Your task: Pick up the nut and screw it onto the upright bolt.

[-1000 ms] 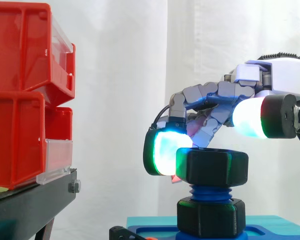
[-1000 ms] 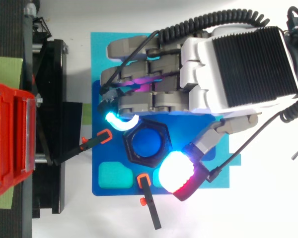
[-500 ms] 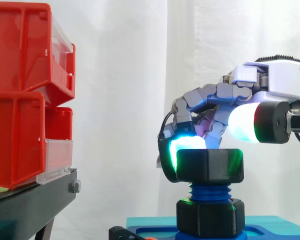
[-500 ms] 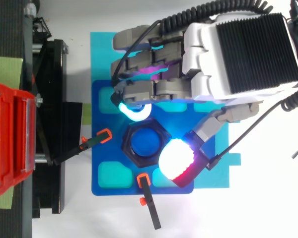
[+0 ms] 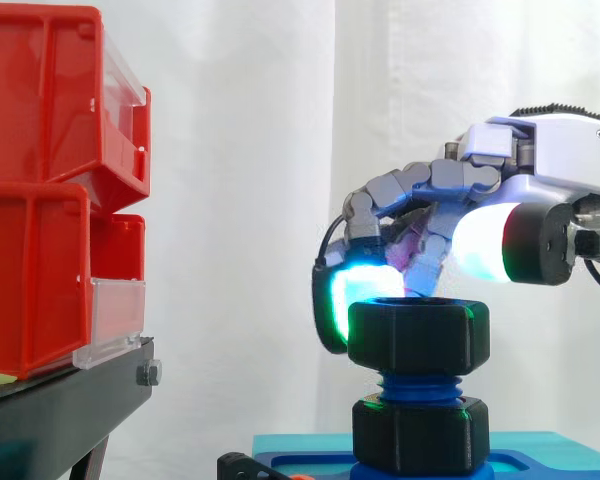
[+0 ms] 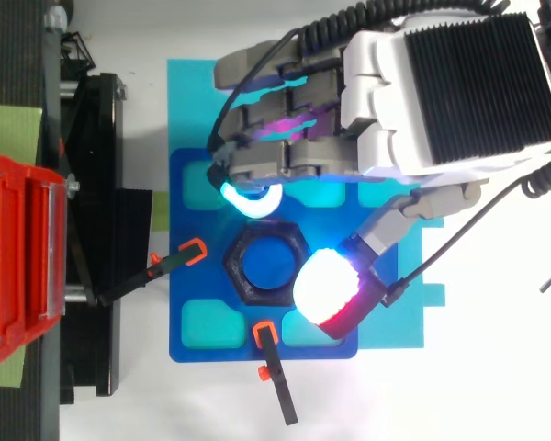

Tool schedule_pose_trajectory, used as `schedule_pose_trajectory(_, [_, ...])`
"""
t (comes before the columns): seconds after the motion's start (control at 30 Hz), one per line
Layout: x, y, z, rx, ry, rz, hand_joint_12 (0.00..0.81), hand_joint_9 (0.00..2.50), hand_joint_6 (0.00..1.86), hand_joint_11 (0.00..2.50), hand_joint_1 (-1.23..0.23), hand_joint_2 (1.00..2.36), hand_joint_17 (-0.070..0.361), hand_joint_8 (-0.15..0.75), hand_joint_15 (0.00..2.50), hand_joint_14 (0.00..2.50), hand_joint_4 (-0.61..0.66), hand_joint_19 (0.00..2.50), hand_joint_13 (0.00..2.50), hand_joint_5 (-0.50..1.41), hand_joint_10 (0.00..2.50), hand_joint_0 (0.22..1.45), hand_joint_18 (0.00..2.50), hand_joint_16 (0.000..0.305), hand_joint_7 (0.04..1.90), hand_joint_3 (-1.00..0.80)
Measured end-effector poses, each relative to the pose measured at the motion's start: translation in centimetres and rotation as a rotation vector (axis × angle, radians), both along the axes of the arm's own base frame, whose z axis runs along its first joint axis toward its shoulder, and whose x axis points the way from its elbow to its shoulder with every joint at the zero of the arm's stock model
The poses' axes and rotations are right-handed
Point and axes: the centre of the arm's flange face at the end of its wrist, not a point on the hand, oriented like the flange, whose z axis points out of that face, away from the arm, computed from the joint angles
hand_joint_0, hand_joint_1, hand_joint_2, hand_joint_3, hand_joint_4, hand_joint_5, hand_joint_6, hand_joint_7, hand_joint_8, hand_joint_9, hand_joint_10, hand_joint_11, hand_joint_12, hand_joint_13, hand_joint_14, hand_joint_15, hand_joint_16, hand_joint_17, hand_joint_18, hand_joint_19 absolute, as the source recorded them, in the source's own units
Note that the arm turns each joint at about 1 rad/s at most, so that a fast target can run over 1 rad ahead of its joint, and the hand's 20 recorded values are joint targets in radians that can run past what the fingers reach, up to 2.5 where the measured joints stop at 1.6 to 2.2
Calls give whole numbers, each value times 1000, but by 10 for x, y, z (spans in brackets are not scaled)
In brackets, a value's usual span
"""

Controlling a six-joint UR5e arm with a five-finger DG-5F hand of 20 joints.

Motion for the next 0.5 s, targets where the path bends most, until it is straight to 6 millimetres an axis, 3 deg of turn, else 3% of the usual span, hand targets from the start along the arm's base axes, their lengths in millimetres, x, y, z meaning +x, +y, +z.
schedule_pose_trajectory(0.23, [3, -4, 4, 2, -38, -5, 291, 669, 502, 0, -241, 1000, 84, 238, 0, 0, 186, 0, 440, -186, 0, 474, 220, 37, 727, -500])
schedule_pose_trajectory(0.4, [3, -7, 5, 2, -46, -9, 305, 519, 501, 0, -211, 1000, 88, 219, 0, 0, 162, 0, 267, -192, 0, 465, 10, 39, 650, -500])
schedule_pose_trajectory(0.5, [3, -5, 5, 2, -47, -6, 324, 287, 501, 0, -139, 1000, 97, 178, 0, 0, 120, 0, 22, -201, 0, 456, 0, 43, 604, -500])
